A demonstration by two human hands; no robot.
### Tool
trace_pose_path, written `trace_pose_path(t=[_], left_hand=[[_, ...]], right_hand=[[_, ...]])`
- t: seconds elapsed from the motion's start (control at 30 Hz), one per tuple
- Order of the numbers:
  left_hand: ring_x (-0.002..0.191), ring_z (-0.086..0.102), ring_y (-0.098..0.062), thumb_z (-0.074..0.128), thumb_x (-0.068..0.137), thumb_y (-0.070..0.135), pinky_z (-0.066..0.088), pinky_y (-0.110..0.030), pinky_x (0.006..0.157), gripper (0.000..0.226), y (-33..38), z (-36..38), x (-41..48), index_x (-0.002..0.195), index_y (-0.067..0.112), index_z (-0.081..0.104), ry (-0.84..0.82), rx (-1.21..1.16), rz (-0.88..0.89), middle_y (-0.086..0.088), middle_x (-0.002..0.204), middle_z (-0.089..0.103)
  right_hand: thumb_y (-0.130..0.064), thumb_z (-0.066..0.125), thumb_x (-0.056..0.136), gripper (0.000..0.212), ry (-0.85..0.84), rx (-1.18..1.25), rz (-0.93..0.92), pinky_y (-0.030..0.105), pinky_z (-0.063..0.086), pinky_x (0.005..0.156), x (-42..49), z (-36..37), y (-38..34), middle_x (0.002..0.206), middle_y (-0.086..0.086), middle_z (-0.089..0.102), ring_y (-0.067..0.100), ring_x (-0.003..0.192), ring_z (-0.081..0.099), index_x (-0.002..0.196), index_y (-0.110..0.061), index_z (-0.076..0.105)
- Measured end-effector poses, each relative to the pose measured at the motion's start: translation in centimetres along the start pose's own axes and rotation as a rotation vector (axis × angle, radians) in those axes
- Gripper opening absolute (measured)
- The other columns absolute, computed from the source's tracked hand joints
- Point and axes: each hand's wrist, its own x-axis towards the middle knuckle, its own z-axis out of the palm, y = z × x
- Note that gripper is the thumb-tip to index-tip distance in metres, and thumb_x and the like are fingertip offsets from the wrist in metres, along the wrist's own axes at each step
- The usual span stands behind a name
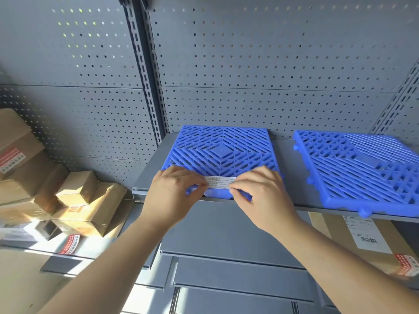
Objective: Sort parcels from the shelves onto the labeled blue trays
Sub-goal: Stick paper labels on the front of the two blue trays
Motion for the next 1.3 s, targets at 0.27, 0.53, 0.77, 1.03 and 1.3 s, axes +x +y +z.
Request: trace_pose_path(t=[0.27,0.53,0.77,1.03,1.3], left_hand=[[0.083,0.063,-0.012,0.075,0.084,0.033,0.051,-0.037,0.079,0.004,0.0,0.1,0.1,0.085,0.033,0.079,-0.036,-0.069,-0.067,0.022,0.088,0.073],[0.079,0.060,-0.011,0.061,0.086,0.041,0.053,-0.041,0.080,0.021,0.9,-0.3,0.5,0.095,0.030,0.075,-0.019,-0.104,-0.084,0.019,0.085,0.068],[0.094,0.064,-0.021,0.058,0.087,0.043,0.052,-0.044,0.083,0.029,4.7,0.8,2.3,0.103,0.026,0.075,0.008,-0.085,-0.042,0.011,0.103,0.071],[0.097,0.064,-0.029,0.052,0.091,0.043,0.052,-0.044,0.083,0.035,12.2,4.3,5.5,0.111,0.022,0.072,0.000,-0.031,0.043,0.005,0.110,0.070],[0.100,0.062,-0.030,0.046,0.090,0.046,0.050,-0.044,0.085,0.044,23.3,8.4,7.6,0.119,0.023,0.069,-0.052,-0.029,0.093,0.002,0.115,0.068]], right_hand=[[-0.028,0.066,0.088,0.013,-0.006,-0.018,-0.002,0.039,0.046,0.069,0.0,0.0,0.2,0.087,-0.015,0.071,0.022,0.078,0.056,0.079,-0.026,0.076],[-0.038,0.064,0.087,0.016,-0.028,0.011,0.062,0.039,0.045,0.077,0.1,-0.7,0.3,0.090,-0.015,0.067,0.019,0.085,0.058,0.095,-0.026,0.072],[-0.039,0.061,0.088,0.023,0.019,-0.026,0.105,0.037,0.045,0.079,-0.1,-3.3,1.8,0.096,-0.012,0.070,0.021,0.090,0.060,0.101,-0.024,0.072],[-0.040,0.060,0.091,0.027,0.085,-0.092,0.216,0.033,0.045,0.086,-2.4,-9.7,6.7,0.101,-0.007,0.069,0.020,0.095,0.059,0.108,-0.021,0.069],[-0.039,0.053,0.092,0.032,0.145,-0.115,0.324,0.037,0.046,0.089,-6.6,-17.5,14.0,0.103,-0.005,0.069,0.022,0.097,0.060,0.110,-0.017,0.069]])
